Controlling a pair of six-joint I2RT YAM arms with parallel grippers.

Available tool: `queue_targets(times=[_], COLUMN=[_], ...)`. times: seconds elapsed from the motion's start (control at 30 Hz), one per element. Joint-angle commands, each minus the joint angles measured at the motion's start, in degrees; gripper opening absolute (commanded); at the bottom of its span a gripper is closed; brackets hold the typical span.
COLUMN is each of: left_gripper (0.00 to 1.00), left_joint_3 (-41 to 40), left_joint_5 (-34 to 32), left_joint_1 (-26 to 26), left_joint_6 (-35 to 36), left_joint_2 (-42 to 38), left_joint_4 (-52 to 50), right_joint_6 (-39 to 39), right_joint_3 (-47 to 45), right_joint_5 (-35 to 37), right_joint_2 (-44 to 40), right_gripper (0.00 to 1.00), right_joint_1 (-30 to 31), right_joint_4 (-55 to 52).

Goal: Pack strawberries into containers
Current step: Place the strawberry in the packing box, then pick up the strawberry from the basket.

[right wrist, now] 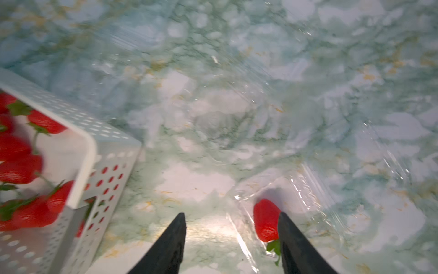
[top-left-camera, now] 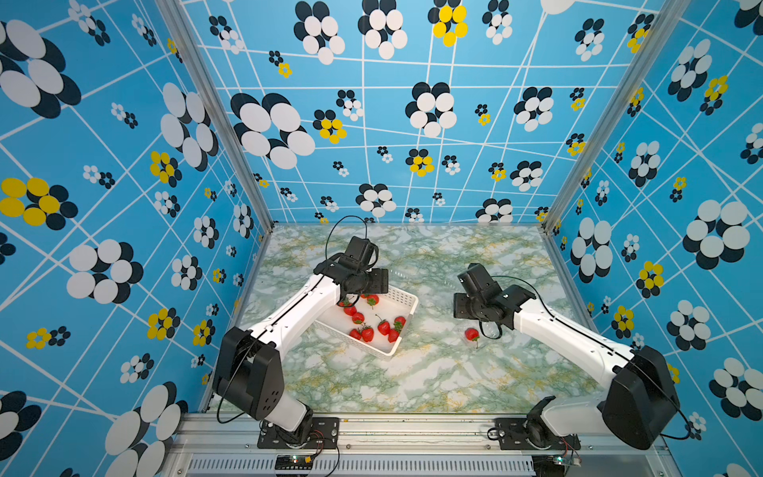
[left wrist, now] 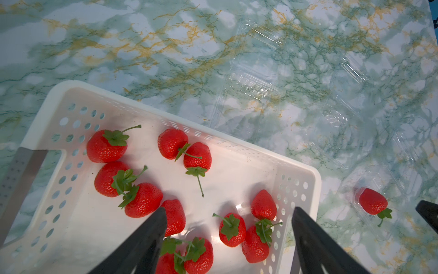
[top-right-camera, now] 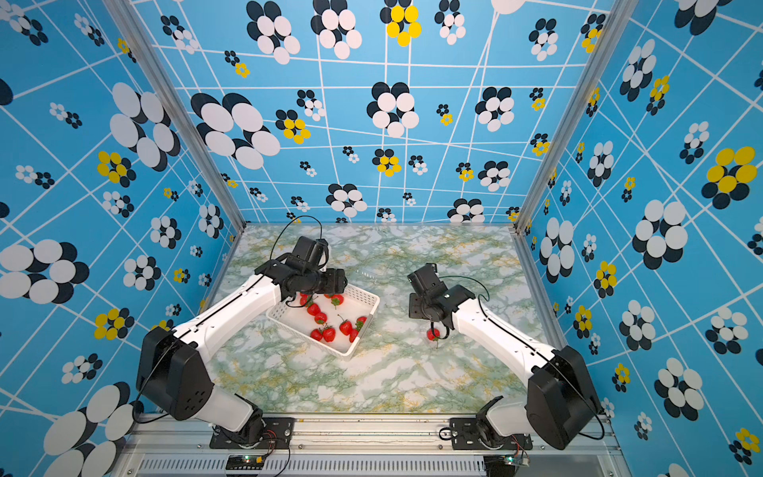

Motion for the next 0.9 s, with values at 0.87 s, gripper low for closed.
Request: queue_targets(times=[0.87], left_gripper=[0.85], left_joint_3=[-15.64], left_joint_5=[5.14], left_joint_1=[12.11], left_joint_6=[-1.87], left_joint_2=[-14.01], left_joint_4=[1.58], right_joint_6=[-10.54], right_joint_3=[38.02], right_joint_5=[-15.77], right_joint_2=[40.32], right_gripper=[0.53], right_joint_1=[16.51], right_joint_4=[-9.07])
